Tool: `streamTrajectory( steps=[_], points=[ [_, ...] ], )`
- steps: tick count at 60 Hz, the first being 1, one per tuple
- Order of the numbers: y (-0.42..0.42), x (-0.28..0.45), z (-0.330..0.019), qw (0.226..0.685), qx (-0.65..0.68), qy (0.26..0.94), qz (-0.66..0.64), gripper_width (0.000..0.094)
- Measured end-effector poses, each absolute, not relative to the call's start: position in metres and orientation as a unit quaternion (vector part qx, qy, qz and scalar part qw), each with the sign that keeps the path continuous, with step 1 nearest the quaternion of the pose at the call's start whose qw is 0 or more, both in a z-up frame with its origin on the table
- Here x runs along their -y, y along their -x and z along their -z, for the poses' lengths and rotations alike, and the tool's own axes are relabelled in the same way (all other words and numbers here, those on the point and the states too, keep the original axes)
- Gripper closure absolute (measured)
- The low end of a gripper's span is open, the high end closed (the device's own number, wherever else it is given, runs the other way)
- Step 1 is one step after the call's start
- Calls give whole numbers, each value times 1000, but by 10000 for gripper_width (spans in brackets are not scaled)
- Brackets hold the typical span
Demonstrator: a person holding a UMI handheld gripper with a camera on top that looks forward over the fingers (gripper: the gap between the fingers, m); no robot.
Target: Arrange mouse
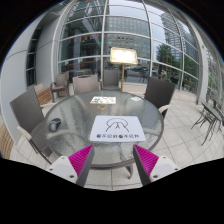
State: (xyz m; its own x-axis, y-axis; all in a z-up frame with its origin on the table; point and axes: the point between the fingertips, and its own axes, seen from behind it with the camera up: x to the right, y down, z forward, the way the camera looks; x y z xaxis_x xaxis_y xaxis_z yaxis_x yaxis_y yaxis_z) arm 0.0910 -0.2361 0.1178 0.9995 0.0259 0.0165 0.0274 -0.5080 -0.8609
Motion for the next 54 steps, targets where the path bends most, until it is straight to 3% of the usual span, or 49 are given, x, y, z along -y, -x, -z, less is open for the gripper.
streamTrajectory(
  steps=[10,16,20,21,25,40,54],
  points=[
    [-52,252,-85,458,45,888,-18,157],
    [15,254,-46,437,66,896,-31,156],
    [53,254,-33,425,81,900,-47,157],
    [49,258,-44,419,87,902,-53,157],
    [107,238,-18,416,98,902,-61,154],
    [227,147,-9,414,120,900,-67,143],
    [264,52,-9,418,101,901,-57,148]
  ],
)
